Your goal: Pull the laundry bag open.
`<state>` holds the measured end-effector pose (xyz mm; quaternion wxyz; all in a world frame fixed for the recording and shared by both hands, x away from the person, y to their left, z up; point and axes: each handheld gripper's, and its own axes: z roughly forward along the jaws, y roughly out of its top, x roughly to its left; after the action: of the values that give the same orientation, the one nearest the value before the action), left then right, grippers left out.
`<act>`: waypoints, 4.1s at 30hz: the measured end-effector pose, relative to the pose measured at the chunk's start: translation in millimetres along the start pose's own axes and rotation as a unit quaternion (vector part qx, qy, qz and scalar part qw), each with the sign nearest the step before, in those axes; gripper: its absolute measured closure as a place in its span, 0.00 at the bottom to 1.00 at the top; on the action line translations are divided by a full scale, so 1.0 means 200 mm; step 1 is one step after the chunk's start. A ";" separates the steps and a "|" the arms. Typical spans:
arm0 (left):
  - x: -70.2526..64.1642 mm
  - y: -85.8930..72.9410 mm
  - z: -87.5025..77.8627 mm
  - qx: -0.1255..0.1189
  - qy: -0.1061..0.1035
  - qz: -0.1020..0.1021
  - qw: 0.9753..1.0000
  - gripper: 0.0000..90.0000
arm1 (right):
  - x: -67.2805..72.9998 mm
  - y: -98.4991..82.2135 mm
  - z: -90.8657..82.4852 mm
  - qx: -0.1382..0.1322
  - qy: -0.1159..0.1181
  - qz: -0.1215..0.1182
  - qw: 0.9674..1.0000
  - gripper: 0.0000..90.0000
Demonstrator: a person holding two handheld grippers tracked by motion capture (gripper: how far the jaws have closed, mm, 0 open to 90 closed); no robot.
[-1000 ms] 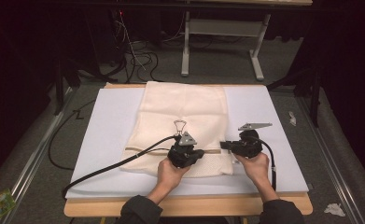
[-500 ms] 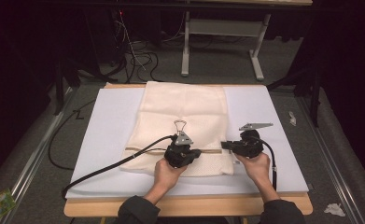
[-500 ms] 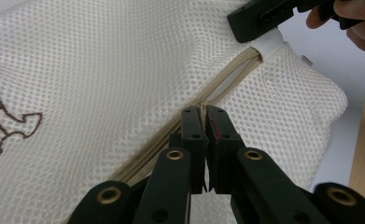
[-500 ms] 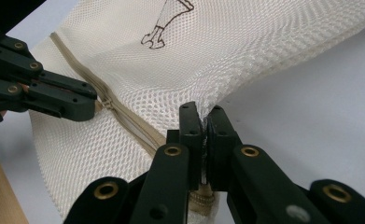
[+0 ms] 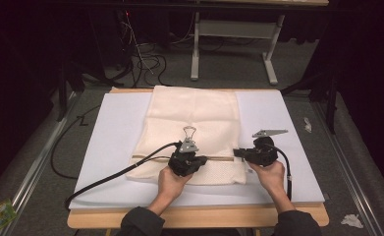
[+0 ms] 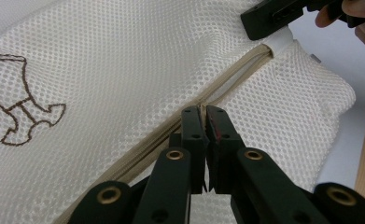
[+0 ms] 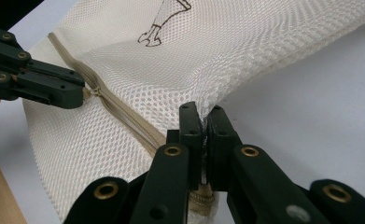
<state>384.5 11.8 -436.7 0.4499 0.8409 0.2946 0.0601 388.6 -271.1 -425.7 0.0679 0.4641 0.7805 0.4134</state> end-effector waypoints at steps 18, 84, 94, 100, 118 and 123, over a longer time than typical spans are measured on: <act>0.04 -0.03 -0.06 -0.006 0.009 -0.009 1.000 0.97 | 0.00 0.00 0.00 0.002 -0.004 0.000 1.000 0.98; 0.11 -0.08 -0.17 -0.015 0.024 -0.024 0.999 0.97 | 0.00 0.00 0.00 0.006 -0.012 -0.003 1.000 0.98; 0.12 -0.09 -0.18 -0.019 0.024 -0.027 0.999 0.97 | -0.01 0.00 0.00 0.004 -0.015 0.000 1.000 0.98; 0.13 -0.09 -0.19 -0.019 0.019 -0.036 0.999 0.97 | -0.01 0.00 0.00 0.008 -0.015 -0.005 1.000 0.98; 0.16 -0.11 -0.24 -0.018 0.025 -0.038 0.999 0.97 | -0.01 0.00 0.00 0.007 -0.015 -0.002 1.000 0.98; 0.18 -0.12 -0.25 -0.021 0.029 -0.044 0.998 0.97 | -0.02 0.00 -0.01 0.008 -0.019 -0.001 1.000 0.98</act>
<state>384.2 78.2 -431.7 0.4608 0.8153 0.3434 0.0710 389.5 -275.0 -426.0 0.0795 0.4717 0.7829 0.3979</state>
